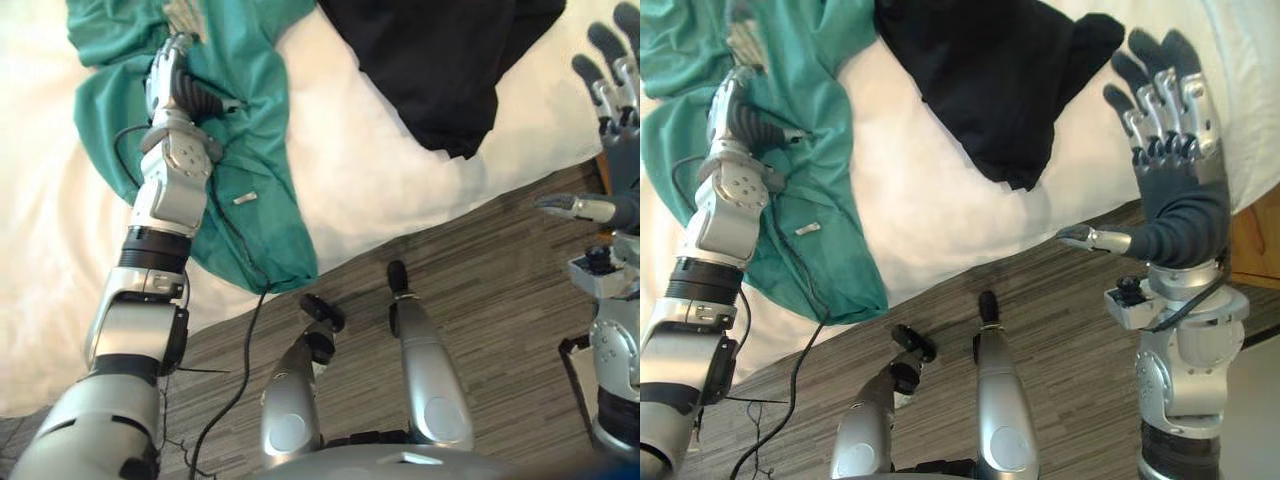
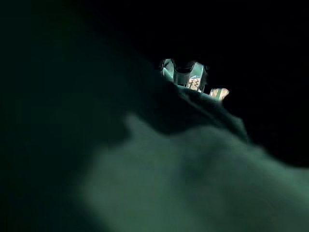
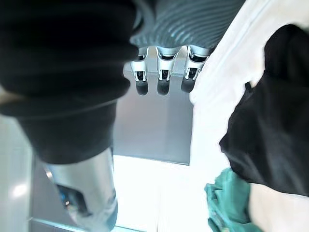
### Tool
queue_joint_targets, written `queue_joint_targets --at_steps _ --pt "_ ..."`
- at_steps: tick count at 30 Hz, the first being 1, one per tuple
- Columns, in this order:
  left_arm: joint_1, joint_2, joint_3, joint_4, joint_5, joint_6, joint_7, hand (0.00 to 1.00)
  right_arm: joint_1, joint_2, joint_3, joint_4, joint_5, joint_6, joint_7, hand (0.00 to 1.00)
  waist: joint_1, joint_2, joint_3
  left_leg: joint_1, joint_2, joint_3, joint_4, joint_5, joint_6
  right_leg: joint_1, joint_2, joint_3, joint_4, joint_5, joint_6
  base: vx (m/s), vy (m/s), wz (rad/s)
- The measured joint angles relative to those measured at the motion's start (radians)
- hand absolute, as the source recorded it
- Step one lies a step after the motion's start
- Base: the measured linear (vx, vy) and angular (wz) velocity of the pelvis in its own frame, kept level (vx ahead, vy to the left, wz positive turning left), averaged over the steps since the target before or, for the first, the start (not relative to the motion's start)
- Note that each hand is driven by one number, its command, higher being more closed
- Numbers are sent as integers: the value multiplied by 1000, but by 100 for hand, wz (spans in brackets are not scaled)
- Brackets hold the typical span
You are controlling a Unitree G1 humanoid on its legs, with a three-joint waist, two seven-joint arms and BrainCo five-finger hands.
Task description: Tidy the bed and pick cloth on bed and put in laundry
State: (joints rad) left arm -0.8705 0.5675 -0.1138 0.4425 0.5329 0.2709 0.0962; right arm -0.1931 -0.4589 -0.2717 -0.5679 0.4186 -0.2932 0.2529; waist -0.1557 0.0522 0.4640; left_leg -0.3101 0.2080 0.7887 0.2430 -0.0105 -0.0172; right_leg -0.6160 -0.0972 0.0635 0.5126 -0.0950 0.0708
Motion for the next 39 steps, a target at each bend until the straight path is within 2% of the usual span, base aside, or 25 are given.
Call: queue_joint_targets --at_steps 4,7,8,9,12,13,15,16,17,18,19,20,21,22,23,24,25,26,27,28,29,31,34,35,39 --pt "-2 13 -49 0 48 23 -14 100 -89 -77 10 5 -50 -10 -28 0 0 17 -1 -3 -6 4 27 -14 11 33 -18 -2 -64 1 2 23 -28 -7" --pt "-1 45 -99 1 42 9 -19 100 -124 -98 15 10 -156 -14 -85 0 -2 17 -1 -1 -13 3 40 -14 11 52 -32 -6 -85 3 5 10 1 2" --pt "8 60 -123 1 23 -22 -24 100 -137 -121 26 12 -246 -17 -135 0 1 19 -2 6 -19 -1 40 -14 11 73 -44 -25 -104 3 5 36 5 8" --pt "20 69 -128 1 11 -42 -24 100 -141 -125 33 13 -275 -17 -152 0 2 19 -2 11 -20 -1 39 -15 11 83 -46 -28 -111 3 5 41 10 9" --pt "126 89 -127 -25 -93 -164 -24 100 -152 -144 59 13 -422 -3 -239 0 3 28 -6 37 -23 -10 39 -18 12 136 -59 -61 -128 3 5 77 26 15" --pt "209 87 -113 -59 -152 -228 -24 100 -153 -144 75 8 -434 21 -260 0 4 33 -9 52 -22 -26 43 -18 12 163 -64 -80 -128 3 5 78 17 25" --pt "311 81 -93 -106 -209 -298 -28 100 -150 -144 95 -6 -471 56 -274 0 3 40 -14 59 -17 -41 60 -18 12 188 -70 -99 -125 3 5 92 8 30" --pt "397 66 -68 -147 -250 -352 -49 100 -148 -145 116 -7 -533 90 -295 0 7 40 -14 58 -7 -55 100 -18 12 208 -79 -120 -116 1 3 101 -4 31" --pt "442 59 -62 -169 -264 -377 -56 100 -145 -145 129 -6 -559 108 -304 0 11 40 -14 48 4 -66 142 -18 12 215 -83 -126 -109 0 2 125 -14 47" --pt "539 35 -42 -222 -286 -426 -83 100 -147 -145 156 -1 -637 149 -330 0 22 25 -7 10 24 -91 184 -85 1 235 -93 -131 -103 -1 2 105 0 36" --pt "623 11 -39 -286 -310 -463 -116 100 -156 -149 170 22 -724 201 -355 0 50 35 -13 2 22 -95 38 -77 9 238 -91 -143 -76 -4 6 89 24 28" --pt "673 -5 -39 -322 -320 -473 -137 100 -161 -153 178 44 -752 225 -364 0 60 43 -17 -5 25 -97 -30 -21 23 240 -84 -157 -55 -13 20 108 111 11" --pt "788 -40 -39 -401 -358 -485 -185 100 -160 -164 193 76 -787 286 -379 0 83 61 -29 -33 56 -112 -62 91 58 246 -71 -185 15 -53 49 145 141 52" --pt "864 -74 -44 -445 -417 -496 -241 100 -154 -167 197 98 -797 340 -392 0 85 42 -33 -23 43 -144 -46 68 54 227 -93 -186 107 -59 59 234 91 66" --pt "887 -87 -46 -457 -452 -498 -276 100 -159 -169 196 118 -797 361 -395 0 86 36 -30 -24 44 -159 -48 67 56 183 -95 -184 163 -72 56 198 -10 96" --pt "906 -118 -43 -461 -526 -498 -355 100 -168 -171 196 166 -796 399 -405 0 111 34 -31 -35 47 -200 -53 66 54 188 -61 -189 49 -132 31 225 -124 102" --pt "915 -127 -38 -464 -603 -497 -428 100 -181 -168 197 231 -793 432 -414 0 124 -11 -34 -43 17 -238 -47 61 46 211 -58 -199 -125 -65 16 158 -126 112" --pt "920 -146 -26 -463 -641 -493 -463 100 -201 -172 198 277 -791 444 -414 0 123 -19 -31 -48 9 -259 -48 55 37 232 -72 -223 -131 -82 17 208 -119 94" --pt "937 -184 7 -463 -703 -482 -528 100 -249 -170 194 367 -780 472 -416 0 136 -17 -31 -65 13 -290 -55 61 25 248 -57 -246 -166 -68 18 178 -54 55" --pt "938 -203 26 -463 -760 -446 -593 100 -274 -172 167 439 -760 497 -417 0 153 -18 -30 -71 11 -318 -69 67 17 260 -51 -262 -186 -64 17 176 -22 42" --pt "938 -209 38 -463 -787 -424 -626 100 -284 -172 155 476 -756 508 -418 0 154 -18 -30 -77 9 -334 -70 68 16 267 -51 -275 -193 -64 17 150 -9 41" --pt "945 -213 74 -455 -875 -328 -726 100 -310 -172 114 642 -755 551 -420 0 161 -22 -26 -81 2 -370 -69 68 15 295 -49 -302 -211 -60 20 133 -7 41" --pt "965 -234 108 -397 -942 -242 -776 100 -323 -182 81 785 -742 582 -424 0 173 -24 -24 -80 -1 -389 -66 68 15 316 -45 -311 -245 -31 22 117 13 10" --pt "982 -255 136 -328 -957 -200 -794 100 -326 -191 62 856 -721 592 -429 0 180 -26 -22 -80 -2 -391 -66 68 16 328 -44 -312 -269 -14 26 110 33 0" --pt "990 -255 235 -51 -934 -109 -765 100 -356 -191 17 992 -683 596 -475 0 197 -56 -6 -77 1 -390 -66 68 16 341 -42 -312 -308 10 25 84 9 -6"
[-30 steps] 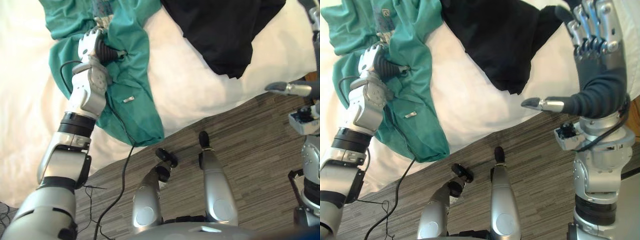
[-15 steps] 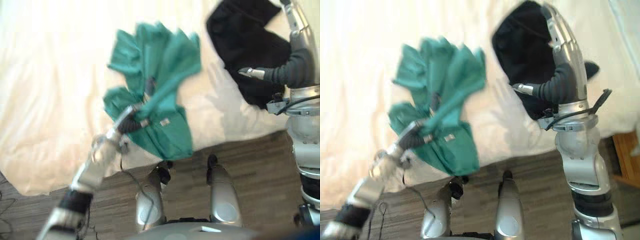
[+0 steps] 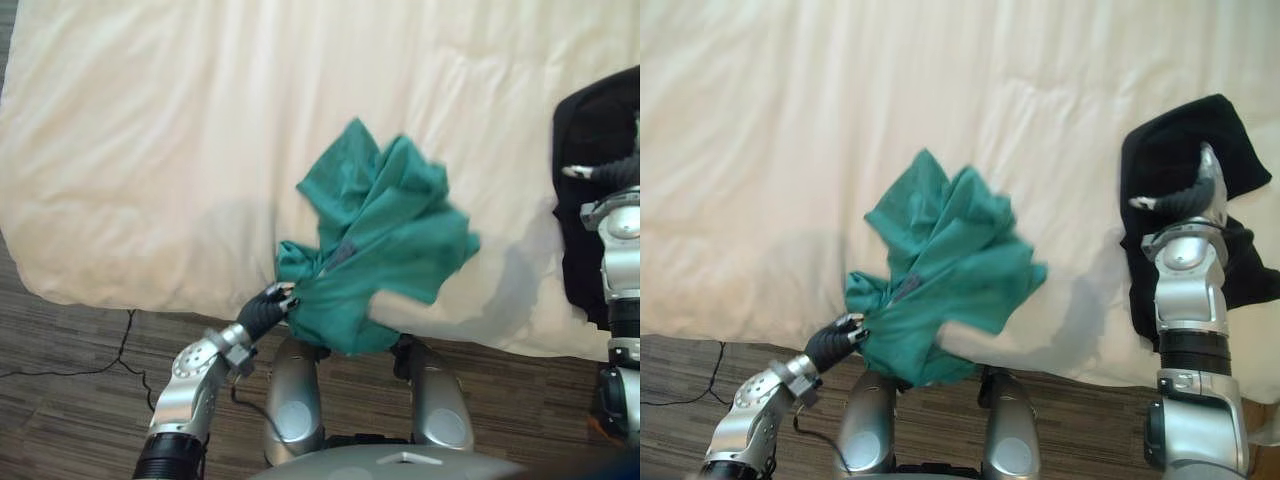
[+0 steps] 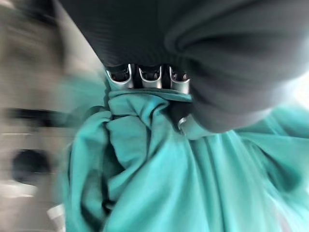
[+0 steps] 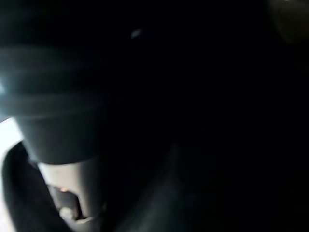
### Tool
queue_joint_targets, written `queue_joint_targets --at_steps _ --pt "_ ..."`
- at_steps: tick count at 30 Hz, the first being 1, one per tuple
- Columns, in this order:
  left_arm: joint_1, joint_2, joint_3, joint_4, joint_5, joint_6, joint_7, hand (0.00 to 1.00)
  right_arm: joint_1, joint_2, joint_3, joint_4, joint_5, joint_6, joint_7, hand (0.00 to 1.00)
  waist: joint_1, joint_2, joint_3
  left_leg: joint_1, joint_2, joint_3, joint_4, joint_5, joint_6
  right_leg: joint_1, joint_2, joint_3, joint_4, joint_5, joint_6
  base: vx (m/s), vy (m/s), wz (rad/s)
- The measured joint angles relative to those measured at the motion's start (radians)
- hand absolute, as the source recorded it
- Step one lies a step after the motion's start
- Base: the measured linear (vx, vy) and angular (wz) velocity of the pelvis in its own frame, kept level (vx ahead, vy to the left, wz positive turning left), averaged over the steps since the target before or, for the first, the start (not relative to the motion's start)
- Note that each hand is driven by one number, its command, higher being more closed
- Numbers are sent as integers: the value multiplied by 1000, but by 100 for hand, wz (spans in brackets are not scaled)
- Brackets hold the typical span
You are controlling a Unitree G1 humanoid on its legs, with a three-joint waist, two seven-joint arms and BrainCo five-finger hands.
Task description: Tidy the bed and pick cloth on bed and put in laundry
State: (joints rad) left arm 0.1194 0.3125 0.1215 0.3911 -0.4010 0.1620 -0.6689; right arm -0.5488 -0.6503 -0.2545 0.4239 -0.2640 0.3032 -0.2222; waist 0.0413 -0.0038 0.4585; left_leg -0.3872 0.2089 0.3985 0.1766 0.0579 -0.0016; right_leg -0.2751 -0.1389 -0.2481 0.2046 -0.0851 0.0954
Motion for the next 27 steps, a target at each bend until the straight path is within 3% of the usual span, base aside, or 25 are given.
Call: queue_joint_targets --at_steps 1,6,7,12,15,18,20,21,24,26,27 --pt "0 5 41 95 32 17 28 100 -12 -2 -15 18 13 2 -11 0 2 -17 11 -1 0 2 -1 0 0 2 1 0 -14 6 -1 37 23 -9" --pt "-10 23 86 153 120 -19 64 100 -40 -52 -47 86 97 19 -8 0 20 -29 26 -16 15 7 -18 0 0 -16 14 0 -50 64 -5 -10 27 -12" --pt "-13 22 86 157 120 -26 64 100 -40 -63 -48 97 121 21 10 100 25 -29 26 -24 15 9 -19 0 0 -31 14 0 -50 75 -8 -38 45 -23" --pt "-32 20 86 211 157 -71 90 100 -34 -64 -75 147 208 9 108 100 31 -33 28 -48 10 20 -47 -6 -9 -73 13 -2 -57 88 -8 -54 37 -12" --pt "-47 19 86 241 161 -94 115 100 -27 -54 -90 186 294 -39 146 100 33 -57 30 -45 9 33 -51 -5 -11 -73 14 -15 -69 87 -9 -80 -12 -11" --pt "-58 8 87 242 186 -110 140 100 22 13 -109 205 373 -110 156 100 38 -75 19 -27 14 52 -46 -4 -13 -57 19 -15 -88 77 -22 -62 -40 -18" --pt "-75 7 88 243 196 -110 178 100 60 105 -112 218 400 -181 163 100 56 -97 16 -10 40 60 3 -26 -30 -25 40 -9 -104 76 -25 -48 -76 -39" --pt "-82 6 89 243 197 -111 192 100 72 133 -113 224 405 -195 164 100 60 -102 14 -8 56 59 28 -39 -33 -12 50 -6 -106 74 -28 -36 -90 -36" --pt "-110 -18 121 273 201 -120 299 100 163 284 -114 254 491 -229 198 100 84 -149 -8 36 145 52 159 -115 -64 82 105 21 -131 68 -37 31 -118 -37" --pt "-113 -38 110 333 236 -125 384 100 288 406 -100 309 558 -254 243 100 67 -192 -92 68 155 34 174 -137 -82 118 117 25 -138 49 -44 97 -64 0" --pt "-118 -47 102 355 240 -125 407 100 321 433 -99 319 567 -268 250 100 55 -198 -113 76 149 32 167 -137 -83 127 113 23 -139 46 -40 146 -17 20"
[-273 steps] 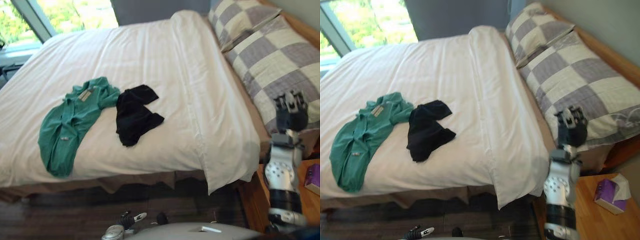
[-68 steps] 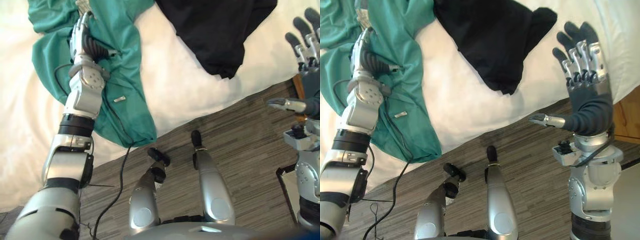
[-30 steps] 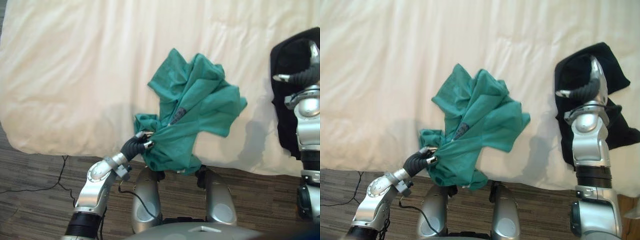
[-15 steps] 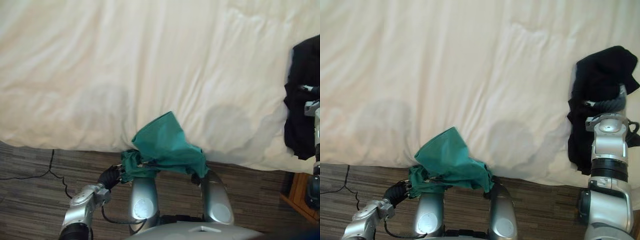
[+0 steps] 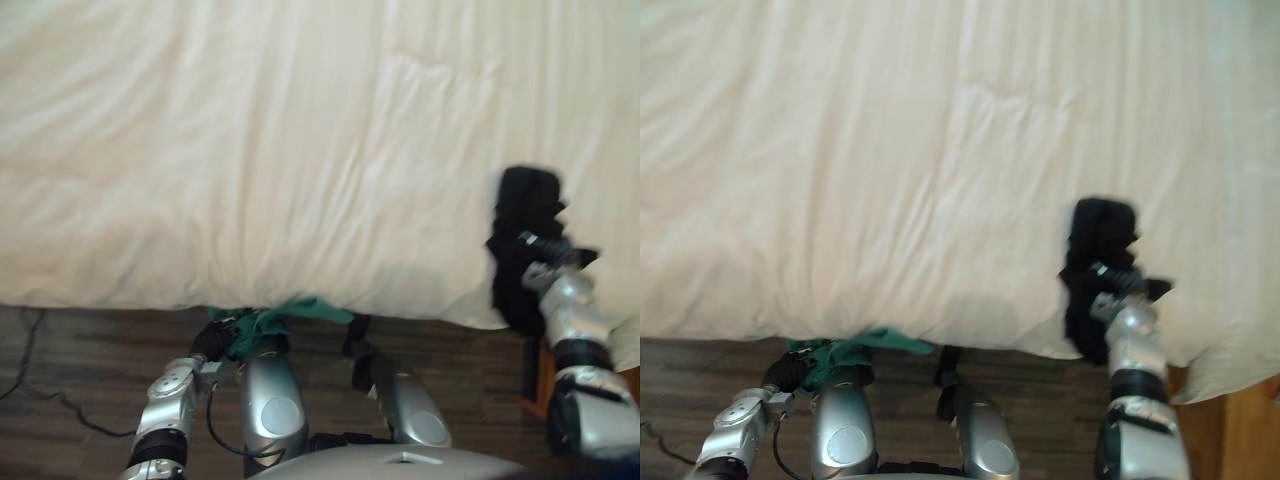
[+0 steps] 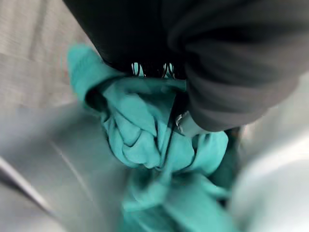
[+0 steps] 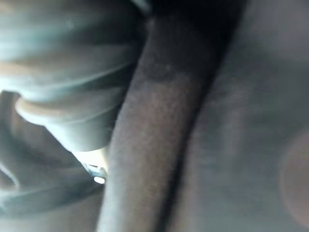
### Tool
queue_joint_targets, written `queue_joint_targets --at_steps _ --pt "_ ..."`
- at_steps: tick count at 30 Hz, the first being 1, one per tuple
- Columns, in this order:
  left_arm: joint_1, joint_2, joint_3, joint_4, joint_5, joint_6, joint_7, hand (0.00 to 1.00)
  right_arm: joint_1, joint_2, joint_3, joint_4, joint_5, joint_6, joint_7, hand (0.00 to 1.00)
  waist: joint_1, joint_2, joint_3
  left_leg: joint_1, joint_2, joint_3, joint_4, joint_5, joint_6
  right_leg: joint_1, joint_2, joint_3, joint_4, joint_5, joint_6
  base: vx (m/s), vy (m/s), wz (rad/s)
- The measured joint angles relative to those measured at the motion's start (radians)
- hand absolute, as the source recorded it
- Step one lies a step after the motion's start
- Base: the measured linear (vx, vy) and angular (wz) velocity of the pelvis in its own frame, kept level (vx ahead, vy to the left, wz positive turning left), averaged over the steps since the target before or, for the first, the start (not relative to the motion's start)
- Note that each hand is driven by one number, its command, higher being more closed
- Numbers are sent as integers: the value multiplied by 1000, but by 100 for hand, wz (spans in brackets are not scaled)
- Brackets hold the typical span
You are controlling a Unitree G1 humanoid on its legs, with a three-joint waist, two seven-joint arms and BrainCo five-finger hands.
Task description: Tidy the bed and pick cloth on bed and put in laundry
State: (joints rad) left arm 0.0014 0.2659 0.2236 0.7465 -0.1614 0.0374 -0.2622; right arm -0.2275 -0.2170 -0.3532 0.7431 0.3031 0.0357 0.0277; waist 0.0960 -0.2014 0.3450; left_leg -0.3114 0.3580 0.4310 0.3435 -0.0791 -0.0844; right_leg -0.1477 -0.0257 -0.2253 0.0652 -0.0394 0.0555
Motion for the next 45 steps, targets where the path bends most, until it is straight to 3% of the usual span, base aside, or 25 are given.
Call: queue_joint_targets --at_steps 1,3,5,6,7,10,14,19,24,26,28,31,33,36,37,39,40,41,42,44,45 --pt "-15 -19 -19 46 13 2 37 100 67 49 0 20 29 -23 9 100 -20 -10 -30 37 -21 4 -29 4 1 25 -15 -5 0 -7 9 134 10 22" --pt "-16 -45 -65 106 29 20 78 100 148 107 1 79 39 -29 11 100 -51 1 -72 112 -64 25 -101 21 3 67 -36 -5 1 -9 12 153 39 9" --pt "-13 -84 -109 166 26 40 105 100 238 149 -1 159 38 -32 14 100 -70 32 -124 209 -120 61 -221 59 6 104 -65 0 2 -10 14 111 64 -9" --pt "-5 -113 -128 193 19 47 116 100 292 163 -11 203 28 -30 23 100 -87 58 -153 272 -156 79 -316 96 8 123 -79 5 4 -9 15 51 110 -16" --pt "8 -135 -147 218 -1 48 116 100 342 172 -28 238 23 -28 33 100 -101 103 -177 327 -186 102 -413 134 9 127 -86 15 6 -8 17 32 129 -23" --pt "22 -159 -151 261 -29 61 118 100 421 192 -86 292 4 -17 61 100 -135 152 -194 383 -215 131 -449 145 10 149 -106 39 5 -16 48 -22 48 -32" --pt "34 -155 -145 284 -46 67 121 100 481 206 -146 306 -105 -29 89 100 -150 156 -200 460 -221 128 -450 140 6 223 -111 47 3 -43 45 -55 -83 -6" --pt "49 -162 -139 299 -42 69 118 100 507 202 -98 314 -213 -108 120 100 -155 174 -216 467 -236 69 -451 138 8 259 -130 1 17 -81 39 -116 -39 35" --pt "78 -164 -156 297 -43 44 116 100 508 171 23 295 -325 -193 121 100 -160 172 -228 444 -304 -46 -451 127 25 245 -168 45 145 -188 78 -26 27 69" --pt "89 -152 -180 295 -40 15 115 100 496 157 67 288 -423 -224 118 100 -161 164 -238 417 -346 -137 -451 136 47 238 -168 112 205 -250 69 72 -31 120" --pt "92 -149 -184 288 -29 -5 115 100 481 152 90 286 -437 -229 116 100 -161 163 -237 403 -371 -192 -451 146 66 257 -166 125 213 -268 55 90 -26 114" --pt "103 -151 -185 266 -16 -44 117 100 413 118 181 298 -488 -230 120 100 -145 159 -231 395 -398 -265 -451 174 97 305 -167 96 175 -259 19 117 -20 80" --pt "103 -150 -187 265 -16 -69 118 100 374 106 239 311 -542 -230 130 100 -131 157 -231 374 -400 -299 -450 185 95 312 -162 67 154 -255 13 44 -61 57" --pt "104 -145 -220 255 -46 -113 141 100 337 75 279 335 -563 -208 178 100 -133 168 -221 312 -402 -389 -450 219 89 318 -148 -38 131 -251 5 10 -99 100" --pt "105 -142 -223 248 -62 -122 148 100 336 55 279 336 -562 -179 198 100 -135 170 -214 292 -413 -410 -451 225 85 343 -144 -114 122 -249 2 -31 -79 138" --pt "112 -145 -220 228 -59 -121 158 100 347 47 273 337 -561 -140 208 100 -138 175 -199 296 -411 -297 -449 117 153 389 -154 -195 91 -235 -11 -39 -22 138" --pt "104 -147 -213 216 -56 -121 163 100 362 47 257 356 -547 -115 209 100 -150 137 -202 286 -411 -132 -397 27 238 420 -186 -288 48 -199 -23 1 10 185" --pt "88 -151 -213 206 -53 -122 177 100 362 45 242 373 -519 -103 209 100 -148 138 -191 246 -390 5 -271 20 250 430 -208 -360 61 -200 -26 28 16 236" --pt "89 -181 -200 193 -53 -122 198 100 368 29 224 376 -480 -95 206 100 -152 183 -180 217 -347 98 -134 79 292 431 -192 -425 116 -208 -29 7 56 242" --pt "102 -228 -173 180 -42 -120 221 100 394 9 185 397 -443 -75 204 100 -167 239 -179 195 -353 52 -168 118 285 388 -183 -445 236 -251 -35 -58 55 240" --pt "82 -233 -152 175 -30 -113 227 100 413 24 169 411 -438 -73 204 100 -183 222 -174 189 -403 -42 -280 194 250 369 -142 -431 73 -224 -50 -74 -8 236"
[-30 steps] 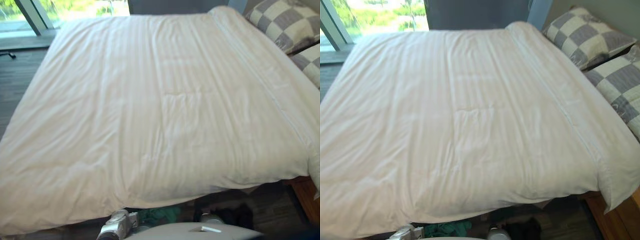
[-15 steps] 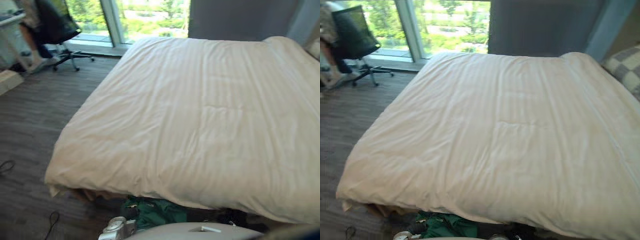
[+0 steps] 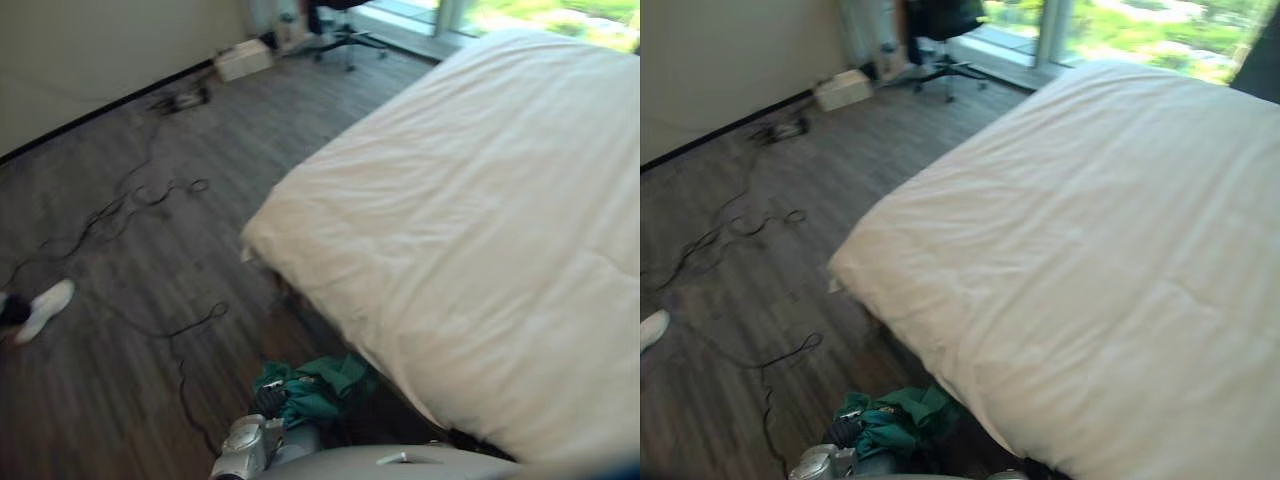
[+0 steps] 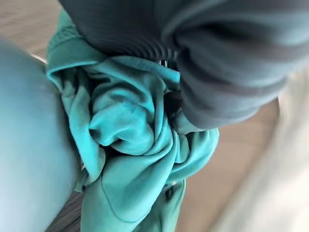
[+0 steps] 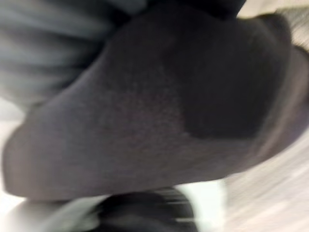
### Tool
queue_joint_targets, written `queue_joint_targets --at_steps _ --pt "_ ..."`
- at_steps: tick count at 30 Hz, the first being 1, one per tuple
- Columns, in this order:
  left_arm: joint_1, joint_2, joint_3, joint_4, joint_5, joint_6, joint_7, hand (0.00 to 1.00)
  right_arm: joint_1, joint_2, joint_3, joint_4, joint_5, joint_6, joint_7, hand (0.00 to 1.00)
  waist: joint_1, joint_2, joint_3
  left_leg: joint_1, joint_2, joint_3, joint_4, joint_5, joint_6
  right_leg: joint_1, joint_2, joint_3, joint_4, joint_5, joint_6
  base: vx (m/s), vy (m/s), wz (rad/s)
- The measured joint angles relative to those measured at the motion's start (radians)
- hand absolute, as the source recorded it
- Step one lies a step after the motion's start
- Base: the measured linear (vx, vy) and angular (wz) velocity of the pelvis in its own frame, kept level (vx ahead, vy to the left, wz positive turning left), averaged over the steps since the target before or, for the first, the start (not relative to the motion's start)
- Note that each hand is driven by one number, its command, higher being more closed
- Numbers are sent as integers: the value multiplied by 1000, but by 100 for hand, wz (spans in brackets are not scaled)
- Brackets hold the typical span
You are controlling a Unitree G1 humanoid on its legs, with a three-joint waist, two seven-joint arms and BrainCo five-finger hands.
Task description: Tidy the bed and pick cloth on bed and put in laundry
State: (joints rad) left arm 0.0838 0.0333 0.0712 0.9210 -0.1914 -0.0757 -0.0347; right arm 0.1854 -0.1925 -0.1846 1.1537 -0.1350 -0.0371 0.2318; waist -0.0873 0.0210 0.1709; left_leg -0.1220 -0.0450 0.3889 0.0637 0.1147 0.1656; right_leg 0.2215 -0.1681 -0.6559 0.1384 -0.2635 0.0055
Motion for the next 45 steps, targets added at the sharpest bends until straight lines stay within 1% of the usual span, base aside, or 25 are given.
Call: queue_joint_targets --at_steps 1,2,3,4,5,7,8,10,11,12,13,14,15,16,18,19,20,21,23,24,30,38,42,43,45 --pt "-11 18 30 16 27 21 3 100 5 32 -22 7 17 -1 -16 100 -5 -10 13 -1 14 77 56 -106 8 16 -3 -107 -41 44 46 -34 -6 232" --pt "-5 27 37 17 51 31 0 100 10 51 -47 7 34 -1 -35 100 -6 -20 8 12 35 147 109 -178 -2 20 -21 -156 -24 44 46 57 3 173" --pt "-8 23 47 17 69 39 -2 100 9 58 -67 5 38 -1 -47 100 -10 -33 15 48 54 190 121 -213 -24 29 -43 -201 -2 45 48 73 36 118" --pt "-9 17 48 18 82 45 -3 100 12 58 -76 5 46 0 -51 100 -13 -30 15 72 68 212 103 -219 -37 35 -48 -224 15 45 49 108 76 158" --pt "-14 4 44 30 106 48 -16 100 17 60 -115 6 72 5 -70 100 -10 1 10 114 52 177 37 -199 -73 58 -59 -275 72 47 52 109 84 149" --pt "-12 16 44 46 106 50 -32 100 32 72 -149 5 75 8 -91 100 -2 -7 9 143 33 98 17 -190 -60 92 -74 -304 125 76 82 120 68 145" --pt "-1 33 39 59 115 61 -35 100 45 87 -159 4 95 9 -107 100 5 -10 4 158 23 33 7 -186 -53 111 -73 -292 121 43 116 155 44 130" --pt "-6 61 19 77 139 70 -46 100 49 105 -170 1 132 9 -120 100 27 -21 4 176 8 -5 -2 -183 -48 112 -85 -287 132 48 111 115 33 89" --pt "-14 71 3 86 142 71 -48 100 55 108 -180 0 158 8 -121 100 36 -31 1 193 -12 -45 -21 -178 -39 98 -113 -283 197 87 65 71 52 90" --pt "-19 63 -15 100 143 73 -47 100 64 102 -197 -3 179 5 -121 100 33 -17 -1 216 -20 -98 -50 -168 -27 73 -140 -226 307 67 14 52 58 116" --pt "-18 62 -37 105 145 76 -47 100 74 102 -198 -9 192 -2 -119 100 23 5 -4 212 -16 -136 -62 -162 -28 38 -114 -119 322 28 25 30 49 106" --pt "-20 61 -45 105 146 84 -46 100 78 104 -197 -14 197 -7 -118 100 19 9 -8 209 -13 -165 -68 -160 -31 16 -83 -40 313 4 42 -24 19 111" --pt "-24 63 -59 108 152 98 -45 100 85 114 -194 -18 223 -22 -113 100 20 16 -8 210 -12 -214 -92 -143 -41 -20 -17 111 270 -20 58 -37 -1 125" --pt "-30 63 -61 112 172 107 -45 100 88 118 -194 -19 231 -38 -105 100 19 23 -6 213 -12 -264 -118 -123 -37 -49 46 258 211 -31 65 -36 -10 123" --pt "-36 70 -60 120 182 103 -45 100 87 119 -178 -21 236 -57 -95 100 19 14 -10 219 -19 -298 -149 -96 -54 -86 98 400 145 -28 61 -24 -23 102" --pt "-36 71 -59 122 182 95 -45 100 84 125 -166 -24 240 -61 -89 100 21 -2 -12 232 -34 -296 -165 -89 -65 -92 86 426 108 -2 51 -14 -24 72" --pt "-36 74 -58 122 181 89 -43 100 81 132 -163 -26 237 -60 -86 100 23 -19 -15 236 -45 -290 -165 -87 -67 -91 71 426 90 28 50 -5 -52 36" --pt "-33 80 -40 124 181 85 -37 100 68 136 -159 -27 228 -57 -85 100 26 -30 -18 249 -56 -290 -166 -87 -69 -80 59 425 85 30 32 17 -83 3" --pt "-20 65 -22 123 165 82 -30 100 53 132 -157 -39 224 -51 -84 100 27 -25 -28 249 -48 -276 -166 -90 -82 -79 64 425 69 32 35 16 -77 -8" --pt "-18 56 -22 123 166 48 -51 100 32 131 -122 -39 229 20 -87 100 28 -36 -28 275 -41 -270 -170 -68 -115 -32 82 419 -2 49 29 5 -20 -3" --pt "-16 52 -3 123 165 52 -50 100 34 131 -124 -39 229 20 -85 100 27 -35 -28 274 -39 -257 -170 -74 -121 -32 86 429 -12 51 26 0 -1 -5" --pt "-8 19 138 127 81 134 -31 100 46 132 -125 -40 256 21 -74 100 26 -34 -28 255 -31 -242 -170 -75 -123 -36 101 445 -52 74 18 21 -23 -5" --pt "-8 10 169 126 70 152 -30 100 49 132 -125 -40 273 21 -61 100 26 -33 -30 250 -34 -260 -170 -75 -123 -27 99 421 -51 72 16 37 -39 13" --pt "-5 7 179 123 60 152 -28 100 49 133 -124 -40 273 19 -61 100 29 -33 -30 251 -34 -261 -169 -76 -123 -21 98 419 -51 70 14 -5 -31 12" --pt "-1 -9 219 109 54 148 -25 100 58 133 -110 -54 272 6 -64 100 47 -32 -31 240 -31 -253 -137 -99 -125 -21 96 419 -47 67 11 3 -8 -2"
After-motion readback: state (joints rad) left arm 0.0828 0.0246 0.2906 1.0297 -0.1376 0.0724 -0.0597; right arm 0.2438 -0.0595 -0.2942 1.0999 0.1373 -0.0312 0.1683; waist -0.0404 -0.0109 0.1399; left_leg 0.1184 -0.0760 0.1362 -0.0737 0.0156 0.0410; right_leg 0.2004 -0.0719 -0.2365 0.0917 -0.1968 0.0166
